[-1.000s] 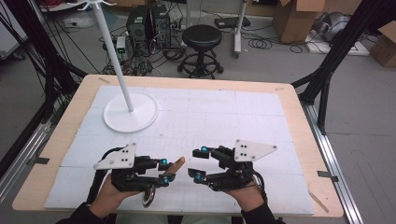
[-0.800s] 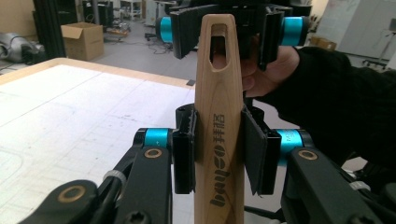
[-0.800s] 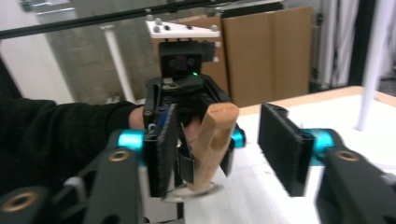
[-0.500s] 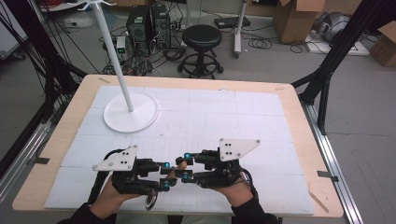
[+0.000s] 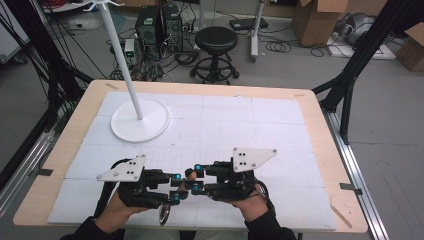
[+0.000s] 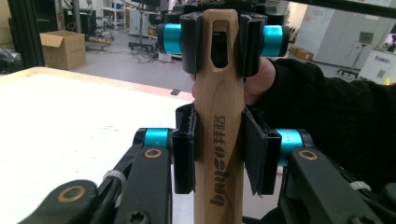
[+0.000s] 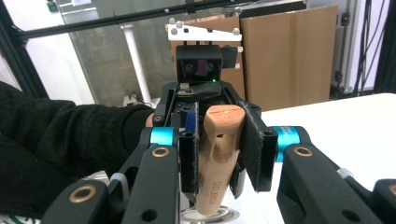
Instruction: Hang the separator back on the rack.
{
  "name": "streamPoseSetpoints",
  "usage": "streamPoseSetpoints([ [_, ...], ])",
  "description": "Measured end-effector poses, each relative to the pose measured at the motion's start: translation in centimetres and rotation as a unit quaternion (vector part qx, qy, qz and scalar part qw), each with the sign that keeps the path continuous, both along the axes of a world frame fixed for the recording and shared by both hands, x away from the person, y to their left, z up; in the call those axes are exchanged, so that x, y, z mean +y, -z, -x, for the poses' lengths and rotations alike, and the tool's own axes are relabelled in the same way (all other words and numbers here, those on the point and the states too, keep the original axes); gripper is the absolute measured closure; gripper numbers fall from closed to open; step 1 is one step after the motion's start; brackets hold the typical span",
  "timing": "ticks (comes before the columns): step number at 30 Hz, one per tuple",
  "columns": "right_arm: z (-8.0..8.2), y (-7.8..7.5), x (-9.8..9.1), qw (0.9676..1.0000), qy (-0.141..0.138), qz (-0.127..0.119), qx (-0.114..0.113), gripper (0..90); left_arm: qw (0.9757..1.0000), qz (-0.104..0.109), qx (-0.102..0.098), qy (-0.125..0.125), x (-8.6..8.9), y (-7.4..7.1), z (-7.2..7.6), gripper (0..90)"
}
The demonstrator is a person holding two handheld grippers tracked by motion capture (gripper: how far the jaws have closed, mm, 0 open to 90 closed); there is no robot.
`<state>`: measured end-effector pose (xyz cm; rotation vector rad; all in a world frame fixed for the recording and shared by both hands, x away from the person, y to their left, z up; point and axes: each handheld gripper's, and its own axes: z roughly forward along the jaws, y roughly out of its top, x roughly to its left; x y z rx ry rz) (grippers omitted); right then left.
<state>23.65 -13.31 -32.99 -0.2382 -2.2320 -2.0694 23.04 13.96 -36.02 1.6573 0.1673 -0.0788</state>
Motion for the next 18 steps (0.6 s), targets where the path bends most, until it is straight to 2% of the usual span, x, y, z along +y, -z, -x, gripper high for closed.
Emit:
streamPoseSetpoints([
  [6, 0.0, -0.5, 0.4, 0.9999, 0.008, 0.008, 0.001, 70.9, 0.9999, 0.008, 0.004, -0.005, 0.1, 0.0, -0.1, 66.4],
  [7, 0.1, -0.7, 0.5, 0.9999, 0.011, 0.010, 0.001, 70.9, 0.9998, 0.014, 0.011, -0.011, 0.2, 0.0, -0.1, 65.6],
  [12, 0.2, -1.6, 0.6, 0.9995, 0.023, 0.020, -0.007, 70.9, 0.9993, 0.006, 0.020, -0.030, -0.1, 0.2, -0.1, 49.1],
  [18, 0.2, -2.3, 0.5, 0.9989, 0.038, 0.025, -0.008, 71.0, 0.9988, 0.007, 0.022, -0.044, -0.2, 0.4, -0.2, 40.9],
])
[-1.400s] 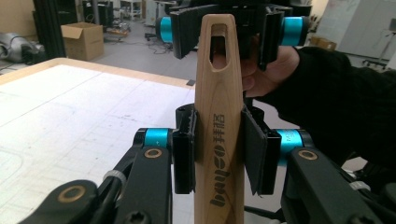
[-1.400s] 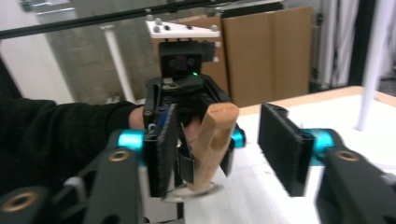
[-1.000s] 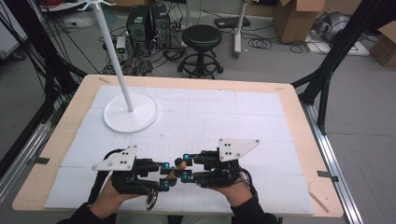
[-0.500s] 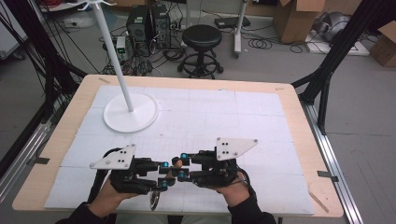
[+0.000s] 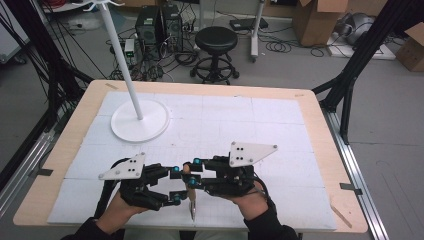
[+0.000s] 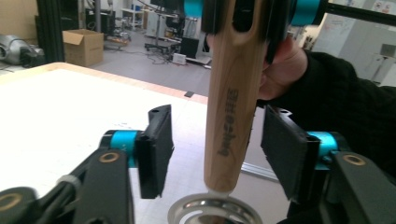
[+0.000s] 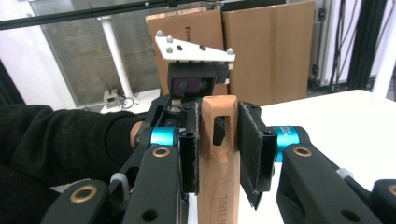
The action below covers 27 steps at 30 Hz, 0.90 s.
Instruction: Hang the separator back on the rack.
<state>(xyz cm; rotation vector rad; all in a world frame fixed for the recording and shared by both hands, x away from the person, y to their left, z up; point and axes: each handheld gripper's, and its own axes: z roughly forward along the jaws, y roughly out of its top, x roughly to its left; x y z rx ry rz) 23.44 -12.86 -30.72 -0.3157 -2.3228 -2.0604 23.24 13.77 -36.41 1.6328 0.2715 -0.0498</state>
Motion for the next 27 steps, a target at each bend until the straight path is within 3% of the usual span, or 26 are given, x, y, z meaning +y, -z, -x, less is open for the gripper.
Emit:
streamPoseSetpoints([
  [11, -0.2, -2.7, 1.2, 0.9977, 0.068, 0.008, 0.006, 70.9, 0.9994, -0.018, -0.007, -0.028, 0.0, 0.3, -0.1, 38.7],
  [19, 0.4, -4.1, 2.4, 0.9922, 0.121, 0.026, -0.004, 70.9, 0.9962, -0.026, -0.017, -0.082, 0.2, 0.0, 0.2, 39.9],
  [24, 0.6, -3.7, 2.6, 0.9894, 0.142, 0.029, 0.004, 70.9, 0.9938, -0.033, -0.025, -0.103, 0.3, -0.3, 0.4, 48.3],
  [27, 0.5, -3.4, 2.5, 0.9892, 0.143, 0.026, 0.012, 70.9, 0.9928, -0.054, -0.024, -0.104, 0.2, -0.4, 0.5, 54.5],
])
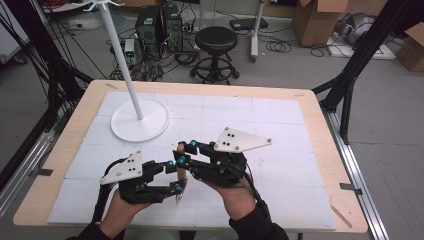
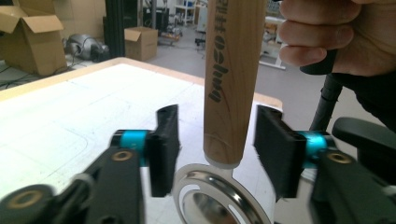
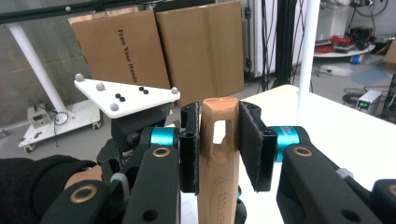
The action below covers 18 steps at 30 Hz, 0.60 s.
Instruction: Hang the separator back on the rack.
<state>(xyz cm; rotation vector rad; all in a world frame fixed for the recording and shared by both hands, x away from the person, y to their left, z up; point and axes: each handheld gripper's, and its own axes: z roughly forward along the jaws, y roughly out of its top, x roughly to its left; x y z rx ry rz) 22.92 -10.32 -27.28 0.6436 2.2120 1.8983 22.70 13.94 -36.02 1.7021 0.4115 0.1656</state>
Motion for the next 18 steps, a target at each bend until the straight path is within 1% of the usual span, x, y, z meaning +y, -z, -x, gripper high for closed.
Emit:
streamPoseSetpoints([
  [1, 0.0, 0.3, 0.0, 0.9999, -0.005, -0.002, 0.011, 70.8, 0.9999, -0.007, -0.002, 0.009, -0.1, 0.0, 0.0, 64.8],
  [2, -0.1, 0.4, 0.0, 1.0000, -0.003, -0.002, 0.009, 70.8, 0.9999, -0.007, -0.002, 0.009, -0.1, 0.0, 0.0, 70.0],
  [3, -0.1, 0.5, 0.0, 1.0000, -0.004, 0.001, 0.008, 70.8, 0.9998, -0.017, -0.004, 0.010, -0.2, 0.0, 0.2, 70.0],
  [4, 0.0, 0.5, -0.1, 0.9999, -0.004, 0.000, 0.010, 70.8, 0.9998, -0.018, 0.000, 0.013, -0.2, 0.0, 0.1, 70.2],
  [6, -0.1, 0.7, -0.2, 0.9999, -0.004, -0.007, 0.015, 70.7, 0.9997, -0.019, 0.000, 0.014, -0.2, 0.0, 0.1, 70.5],
  [7, -0.1, 0.7, -0.3, 0.9998, -0.006, -0.008, 0.019, 70.4, 0.9996, -0.020, 0.004, 0.019, -0.2, -0.1, 0.1, 70.5],
  [8, -0.3, 0.8, -0.4, 0.9995, -0.012, -0.013, 0.028, 69.2, 0.9995, -0.021, 0.004, 0.023, -0.2, 0.0, 0.0, 70.6],
  [9, -0.3, 0.8, -0.4, 0.9995, -0.012, -0.013, 0.028, 69.2, 0.9995, -0.021, 0.004, 0.023, -0.2, 0.0, 0.0, 70.6],
  [10, -0.6, 1.0, -0.6, 0.9987, -0.035, -0.024, 0.030, 46.0, 0.9993, -0.013, 0.009, 0.035, -0.2, -0.1, 0.0, 70.7],
  [11, -0.6, 1.0, -0.6, 0.9987, -0.035, -0.024, 0.030, 46.0, 0.9993, -0.013, 0.009, 0.035, -0.2, -0.1, 0.0, 70.6],
  [12, -0.8, 1.3, -0.9, 0.9985, -0.045, -0.026, 0.020, 34.6, 0.9986, -0.003, 0.009, 0.051, -0.2, -0.2, 0.0, 70.6],
  [13, -0.8, 1.3, -0.9, 0.9985, -0.045, -0.026, 0.020, 34.6, 0.9986, -0.003, 0.009, 0.051, -0.2, -0.2, 0.0, 70.6],
  [14, -0.9, 1.5, -1.0, 0.9981, -0.054, -0.028, 0.013, 30.7, 0.9978, 0.002, 0.009, 0.065, -0.1, -0.2, 0.0, 70.6],
  [15, -1.1, 1.9, -1.4, 0.9960, -0.086, -0.026, 0.000, 24.6, 0.9961, 0.012, 0.012, 0.087, -0.1, -0.3, 0.0, 70.7],
  [17, -1.2, 2.1, -1.9, 0.9939, -0.107, -0.025, -0.005, 25.4, 0.9933, 0.026, 0.017, 0.111, -0.1, -0.3, 0.0, 70.6],
  [18, -1.3, 2.3, -2.1, 0.9925, -0.118, -0.027, -0.011, 25.7, 0.9922, 0.027, 0.015, 0.121, -0.1, -0.4, 0.0, 70.6],
])
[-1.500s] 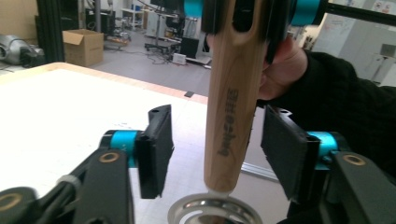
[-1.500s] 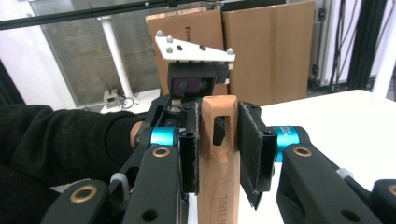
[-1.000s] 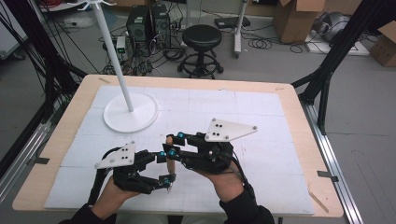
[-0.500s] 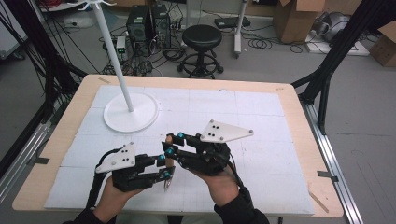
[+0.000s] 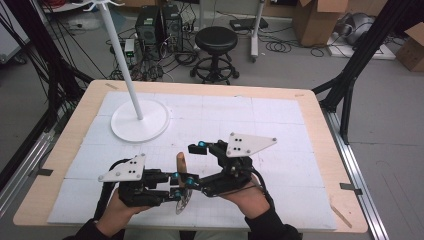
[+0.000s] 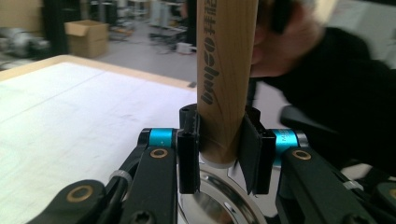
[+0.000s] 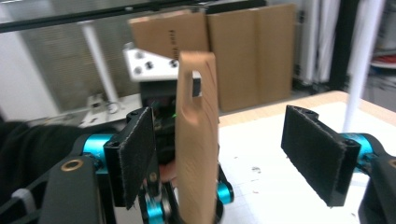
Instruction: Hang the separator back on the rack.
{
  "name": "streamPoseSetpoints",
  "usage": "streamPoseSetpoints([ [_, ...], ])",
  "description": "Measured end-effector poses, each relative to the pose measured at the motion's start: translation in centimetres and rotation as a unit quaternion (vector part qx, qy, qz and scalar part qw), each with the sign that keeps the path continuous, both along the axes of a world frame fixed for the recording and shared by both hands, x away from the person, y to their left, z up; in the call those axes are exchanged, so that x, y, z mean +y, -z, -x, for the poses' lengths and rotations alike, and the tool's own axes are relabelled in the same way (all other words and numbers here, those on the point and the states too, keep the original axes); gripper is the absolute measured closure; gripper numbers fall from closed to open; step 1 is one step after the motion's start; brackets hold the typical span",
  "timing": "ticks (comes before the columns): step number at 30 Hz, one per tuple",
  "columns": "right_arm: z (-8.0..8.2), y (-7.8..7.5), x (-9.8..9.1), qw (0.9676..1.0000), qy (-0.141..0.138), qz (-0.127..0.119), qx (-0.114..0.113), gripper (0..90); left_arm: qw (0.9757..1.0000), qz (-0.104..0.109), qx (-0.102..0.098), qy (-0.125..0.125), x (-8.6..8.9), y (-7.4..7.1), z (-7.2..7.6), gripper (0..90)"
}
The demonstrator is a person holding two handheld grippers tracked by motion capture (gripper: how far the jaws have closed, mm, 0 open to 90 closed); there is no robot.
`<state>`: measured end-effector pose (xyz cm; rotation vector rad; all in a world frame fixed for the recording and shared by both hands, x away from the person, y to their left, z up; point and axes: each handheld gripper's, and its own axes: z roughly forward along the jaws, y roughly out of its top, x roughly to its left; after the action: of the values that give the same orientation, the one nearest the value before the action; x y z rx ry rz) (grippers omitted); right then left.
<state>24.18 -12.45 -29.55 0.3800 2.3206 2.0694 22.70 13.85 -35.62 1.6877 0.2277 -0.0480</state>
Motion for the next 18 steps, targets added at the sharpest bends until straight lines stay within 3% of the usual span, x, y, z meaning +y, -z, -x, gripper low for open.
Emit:
streamPoseSetpoints([
  [2, -0.26, 0.24, -0.48, 0.9997, -0.023, -0.009, 0.002, 27.8, 0.9998, 0.003, 0.000, 0.018, -0.08, -0.06, 0.06, 70.6],
  [4, -0.43, 0.39, -0.79, 0.9985, -0.053, -0.016, 0.003, 35.9, 0.9994, 0.004, -0.001, 0.033, -0.19, -0.09, 0.11, 70.6],
  [5, -0.43, 0.39, -0.79, 0.9985, -0.053, -0.016, 0.003, 35.9, 0.9994, 0.004, -0.001, 0.033, -0.19, -0.09, 0.11, 70.6],
  [6, -0.54, 0.49, -0.94, 0.9965, -0.079, -0.027, 0.003, 42.8, 0.9989, 0.002, -0.001, 0.046, -0.37, -0.07, 0.18, 70.6],
  [10, -0.76, 0.72, -0.76, 0.9940, -0.105, -0.025, 0.020, 48.3, 0.9979, -0.009, -0.005, 0.065, -0.68, 0.07, 0.29, 70.6],
  [18, -0.65, 0.89, -0.40, 0.9876, -0.152, -0.034, 0.021, 63.6, 0.9965, -0.007, -0.005, 0.083, -0.74, 0.11, 0.33, 70.6],
])
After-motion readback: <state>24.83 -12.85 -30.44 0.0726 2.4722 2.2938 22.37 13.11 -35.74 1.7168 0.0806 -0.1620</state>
